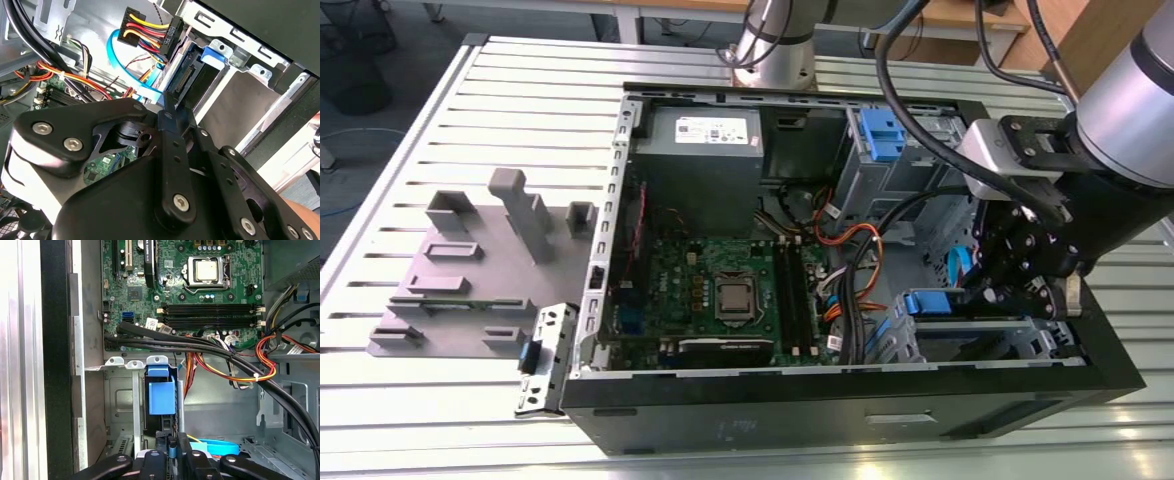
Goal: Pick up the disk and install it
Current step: 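Insert the first disk wire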
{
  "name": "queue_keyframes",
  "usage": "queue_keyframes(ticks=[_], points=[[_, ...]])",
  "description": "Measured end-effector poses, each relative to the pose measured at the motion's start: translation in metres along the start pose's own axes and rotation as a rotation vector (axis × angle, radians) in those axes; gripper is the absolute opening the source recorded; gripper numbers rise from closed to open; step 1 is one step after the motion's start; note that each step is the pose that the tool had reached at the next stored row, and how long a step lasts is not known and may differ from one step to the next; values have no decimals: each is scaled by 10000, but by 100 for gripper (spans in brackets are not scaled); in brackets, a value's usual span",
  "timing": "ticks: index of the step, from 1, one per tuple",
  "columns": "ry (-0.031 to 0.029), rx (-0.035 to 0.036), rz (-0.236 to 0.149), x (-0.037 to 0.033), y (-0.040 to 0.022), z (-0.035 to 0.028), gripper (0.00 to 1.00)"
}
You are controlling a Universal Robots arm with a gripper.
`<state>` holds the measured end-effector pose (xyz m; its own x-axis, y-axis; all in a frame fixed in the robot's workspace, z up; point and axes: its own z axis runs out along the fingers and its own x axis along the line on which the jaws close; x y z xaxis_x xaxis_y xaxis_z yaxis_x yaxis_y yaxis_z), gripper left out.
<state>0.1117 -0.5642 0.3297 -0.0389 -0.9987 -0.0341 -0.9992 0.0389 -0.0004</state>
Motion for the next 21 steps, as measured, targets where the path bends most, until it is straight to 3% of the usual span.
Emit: queue_keyframes(ticks=[6, 15, 21], points=[[-2, 0, 0, -2, 0, -49, 24], [0, 0, 0, -7, 0, -204, 24], [2, 0, 0, -8, -8, -208, 24]])
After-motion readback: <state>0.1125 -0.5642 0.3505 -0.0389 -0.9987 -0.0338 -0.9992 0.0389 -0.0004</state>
